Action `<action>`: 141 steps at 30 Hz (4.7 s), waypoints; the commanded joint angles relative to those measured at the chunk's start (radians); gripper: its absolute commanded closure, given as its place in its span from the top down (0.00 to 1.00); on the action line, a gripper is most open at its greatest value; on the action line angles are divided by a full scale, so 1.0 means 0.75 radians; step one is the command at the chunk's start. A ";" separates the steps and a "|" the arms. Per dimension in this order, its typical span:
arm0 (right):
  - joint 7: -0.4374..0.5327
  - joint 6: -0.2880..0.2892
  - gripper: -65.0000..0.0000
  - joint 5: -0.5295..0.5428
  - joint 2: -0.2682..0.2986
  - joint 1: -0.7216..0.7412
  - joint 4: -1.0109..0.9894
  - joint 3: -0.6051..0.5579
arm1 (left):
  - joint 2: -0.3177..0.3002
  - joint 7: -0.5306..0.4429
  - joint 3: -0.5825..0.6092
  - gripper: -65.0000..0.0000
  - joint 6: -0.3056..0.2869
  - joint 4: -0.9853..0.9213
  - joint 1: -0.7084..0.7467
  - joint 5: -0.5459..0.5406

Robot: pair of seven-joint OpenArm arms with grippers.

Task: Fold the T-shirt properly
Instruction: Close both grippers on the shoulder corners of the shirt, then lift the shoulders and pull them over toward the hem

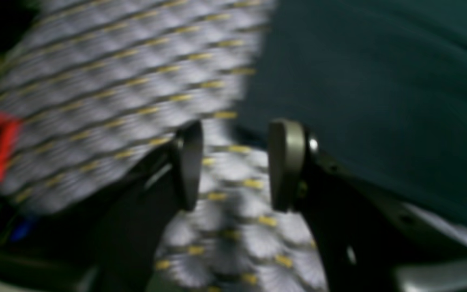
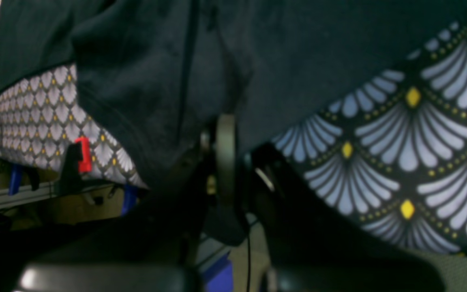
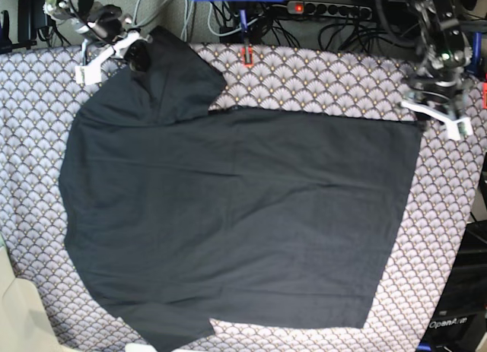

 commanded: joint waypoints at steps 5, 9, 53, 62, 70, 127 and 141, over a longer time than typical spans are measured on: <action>-0.026 -0.010 0.00 -0.024 0.025 -0.001 0.006 0.004 | 0.010 -0.033 -0.073 0.41 -0.011 -0.044 -0.044 -0.015; -0.028 -0.010 0.00 -0.024 0.029 0.004 0.006 0.004 | 0.010 -0.042 -0.073 0.41 -0.011 -0.057 -0.070 -0.011; -0.028 -0.010 0.00 -0.024 0.049 0.008 0.004 0.002 | 0.012 -0.048 0.015 0.40 -0.013 -0.376 -0.240 -0.017; -0.028 -0.010 0.00 -0.024 0.049 0.008 0.004 0.002 | 0.012 -0.044 0.015 0.07 -0.013 -0.365 -0.232 -0.019; -0.028 -0.010 0.00 -0.022 0.080 0.010 0.018 0.004 | 0.033 -0.035 0.017 0.00 -0.013 -0.308 -0.226 -0.019; -0.384 -0.006 0.00 -0.204 0.256 1.217 -0.317 -0.059 | -0.035 0.190 0.019 0.00 0.001 -0.787 -1.069 0.012; -0.224 -0.010 0.00 -0.206 0.311 1.325 -0.520 -0.209 | -0.026 -0.017 0.269 0.00 0.001 -0.912 -1.163 0.241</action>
